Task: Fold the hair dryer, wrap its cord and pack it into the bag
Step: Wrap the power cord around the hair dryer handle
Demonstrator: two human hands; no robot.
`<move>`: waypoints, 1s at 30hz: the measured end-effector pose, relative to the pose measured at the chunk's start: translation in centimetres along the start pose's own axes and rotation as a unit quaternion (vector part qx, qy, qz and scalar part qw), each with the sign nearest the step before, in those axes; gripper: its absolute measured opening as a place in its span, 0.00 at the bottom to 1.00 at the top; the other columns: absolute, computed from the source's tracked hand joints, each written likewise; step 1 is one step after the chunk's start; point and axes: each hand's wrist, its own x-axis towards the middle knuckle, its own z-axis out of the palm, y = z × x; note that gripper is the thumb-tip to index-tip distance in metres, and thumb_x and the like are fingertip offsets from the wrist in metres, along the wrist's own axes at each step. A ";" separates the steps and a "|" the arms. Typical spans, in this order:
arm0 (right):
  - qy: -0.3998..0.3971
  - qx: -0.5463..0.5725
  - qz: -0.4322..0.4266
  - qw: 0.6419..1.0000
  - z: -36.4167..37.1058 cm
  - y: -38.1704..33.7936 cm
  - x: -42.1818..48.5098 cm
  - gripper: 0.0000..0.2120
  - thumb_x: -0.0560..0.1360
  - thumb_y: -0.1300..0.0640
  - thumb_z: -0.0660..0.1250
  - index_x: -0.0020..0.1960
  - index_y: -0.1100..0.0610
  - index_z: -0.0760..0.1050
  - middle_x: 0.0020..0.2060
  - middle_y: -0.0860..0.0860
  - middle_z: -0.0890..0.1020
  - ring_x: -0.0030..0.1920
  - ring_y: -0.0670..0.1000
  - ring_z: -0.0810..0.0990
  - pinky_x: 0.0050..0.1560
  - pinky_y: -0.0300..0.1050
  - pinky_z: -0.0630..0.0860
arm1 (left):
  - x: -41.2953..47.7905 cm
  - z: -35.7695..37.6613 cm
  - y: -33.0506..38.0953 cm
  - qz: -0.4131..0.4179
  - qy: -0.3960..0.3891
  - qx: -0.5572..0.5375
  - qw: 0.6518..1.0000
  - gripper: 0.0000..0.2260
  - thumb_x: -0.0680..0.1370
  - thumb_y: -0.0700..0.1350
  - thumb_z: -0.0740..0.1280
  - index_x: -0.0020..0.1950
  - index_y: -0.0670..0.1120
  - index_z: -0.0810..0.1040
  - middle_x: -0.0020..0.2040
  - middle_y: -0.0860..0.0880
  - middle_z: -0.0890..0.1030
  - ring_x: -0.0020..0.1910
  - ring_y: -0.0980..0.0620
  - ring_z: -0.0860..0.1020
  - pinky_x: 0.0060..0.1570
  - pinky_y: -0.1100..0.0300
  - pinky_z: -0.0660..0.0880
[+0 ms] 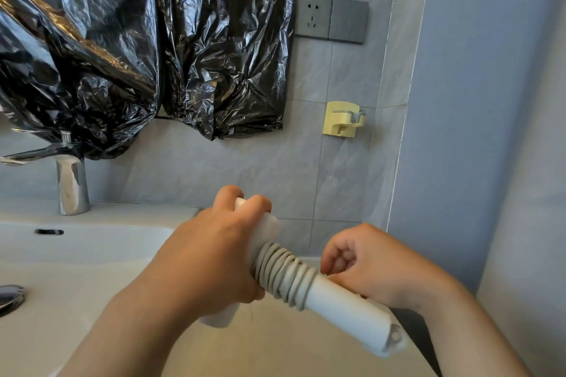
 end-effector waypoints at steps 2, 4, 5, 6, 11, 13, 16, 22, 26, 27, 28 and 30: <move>0.029 -0.027 0.010 0.999 0.4 -0.3 0.0 0.05 0.65 0.58 0.74 0.39 0.52 0.80 0.29 0.46 0.82 0.29 0.42 0.77 0.36 0.43 0.75 | 0.3 0.5 -0.1 0.000 0.009 0.032 0.999 0.35 0.60 0.55 0.77 0.58 0.62 0.58 0.61 0.56 0.61 0.39 0.53 0.72 0.29 0.62 0.64; 0.060 -0.052 0.012 0.997 0.6 -0.7 0.0 0.04 0.65 0.57 0.72 0.38 0.50 0.79 0.29 0.45 0.82 0.29 0.41 0.78 0.37 0.44 0.77 | 0.5 1.1 -0.3 -0.003 0.026 0.045 0.999 0.35 0.61 0.55 0.76 0.60 0.62 0.58 0.64 0.54 0.59 0.42 0.51 0.71 0.30 0.61 0.64; 0.080 -0.073 0.010 0.994 0.8 -1.0 0.0 0.03 0.66 0.57 0.71 0.38 0.49 0.78 0.30 0.45 0.83 0.30 0.41 0.79 0.37 0.45 0.78 | 0.5 1.4 -0.3 -0.005 0.037 0.046 0.998 0.34 0.62 0.54 0.75 0.61 0.61 0.58 0.66 0.53 0.59 0.43 0.51 0.70 0.31 0.59 0.65; 0.104 -0.097 0.008 0.990 1.1 -1.4 0.0 0.02 0.67 0.56 0.70 0.38 0.49 0.78 0.30 0.45 0.83 0.32 0.42 0.80 0.37 0.44 0.78 | 0.5 1.7 -0.3 -0.006 0.051 0.047 0.998 0.33 0.63 0.53 0.75 0.61 0.61 0.59 0.66 0.52 0.59 0.44 0.50 0.70 0.32 0.58 0.67; 0.219 -0.124 -0.015 0.968 2.7 -3.2 -0.2 0.07 0.70 0.60 0.65 0.38 0.51 0.79 0.34 0.45 0.82 0.38 0.46 0.81 0.41 0.46 0.80 | 0.7 2.5 -0.3 -0.012 0.145 0.041 0.988 0.30 0.61 0.46 0.76 0.58 0.56 0.66 0.61 0.48 0.65 0.46 0.43 0.74 0.26 0.54 0.69; 0.252 -0.085 -0.010 0.964 2.9 -3.4 -0.2 0.08 0.70 0.61 0.65 0.42 0.50 0.80 0.37 0.45 0.83 0.42 0.48 0.82 0.46 0.47 0.80 | 0.8 2.6 -0.2 -0.024 0.179 0.023 0.983 0.30 0.59 0.45 0.77 0.57 0.55 0.68 0.60 0.47 0.66 0.44 0.42 0.74 0.24 0.54 0.70; 0.278 -0.005 0.000 0.961 3.2 -3.4 0.0 0.10 0.69 0.61 0.67 0.40 0.46 0.78 0.39 0.45 0.83 0.43 0.48 0.84 0.49 0.50 0.81 | 0.9 3.0 0.2 -0.045 0.212 -0.001 0.976 0.29 0.60 0.43 0.76 0.56 0.55 0.68 0.59 0.47 0.65 0.43 0.42 0.73 0.24 0.56 0.67; 0.339 0.186 -0.042 0.921 4.6 -4.7 -0.1 0.07 0.73 0.64 0.68 0.43 0.53 0.79 0.33 0.50 0.83 0.25 0.46 0.82 0.26 0.36 0.76 | 0.9 2.9 -0.1 -0.134 0.255 -0.075 0.955 0.28 0.62 0.48 0.75 0.57 0.56 0.65 0.60 0.48 0.61 0.45 0.41 0.73 0.31 0.55 0.64; 0.381 0.212 -0.074 0.897 5.2 -5.2 -0.4 0.07 0.72 0.63 0.70 0.44 0.51 0.81 0.30 0.47 0.82 0.24 0.45 0.81 0.29 0.41 0.80 | 0.8 2.2 -0.1 -0.148 0.274 -0.088 0.946 0.28 0.61 0.50 0.75 0.55 0.55 0.65 0.56 0.49 0.63 0.40 0.46 0.67 0.30 0.56 0.63; 0.385 0.223 -0.077 0.892 5.3 -5.2 -0.5 0.07 0.72 0.63 0.69 0.45 0.52 0.82 0.29 0.47 0.83 0.24 0.45 0.80 0.28 0.38 0.79 | 0.8 2.1 0.0 -0.149 0.276 -0.089 0.945 0.28 0.61 0.51 0.76 0.55 0.55 0.65 0.56 0.49 0.63 0.39 0.45 0.67 0.30 0.56 0.63; 0.387 0.239 -0.079 0.887 5.3 -5.2 -0.5 0.07 0.72 0.64 0.69 0.45 0.53 0.82 0.28 0.47 0.82 0.23 0.45 0.80 0.28 0.37 0.77 | 0.8 1.9 0.2 -0.149 0.278 -0.089 0.945 0.28 0.61 0.51 0.76 0.55 0.55 0.65 0.56 0.49 0.63 0.39 0.45 0.67 0.30 0.56 0.64; 0.378 0.289 -0.076 0.876 5.6 -5.3 -0.5 0.07 0.72 0.64 0.70 0.44 0.53 0.83 0.25 0.48 0.81 0.22 0.44 0.78 0.27 0.36 0.75 | 0.7 1.6 0.4 -0.149 0.283 -0.084 0.944 0.28 0.61 0.51 0.76 0.55 0.55 0.65 0.57 0.48 0.64 0.39 0.43 0.69 0.30 0.56 0.64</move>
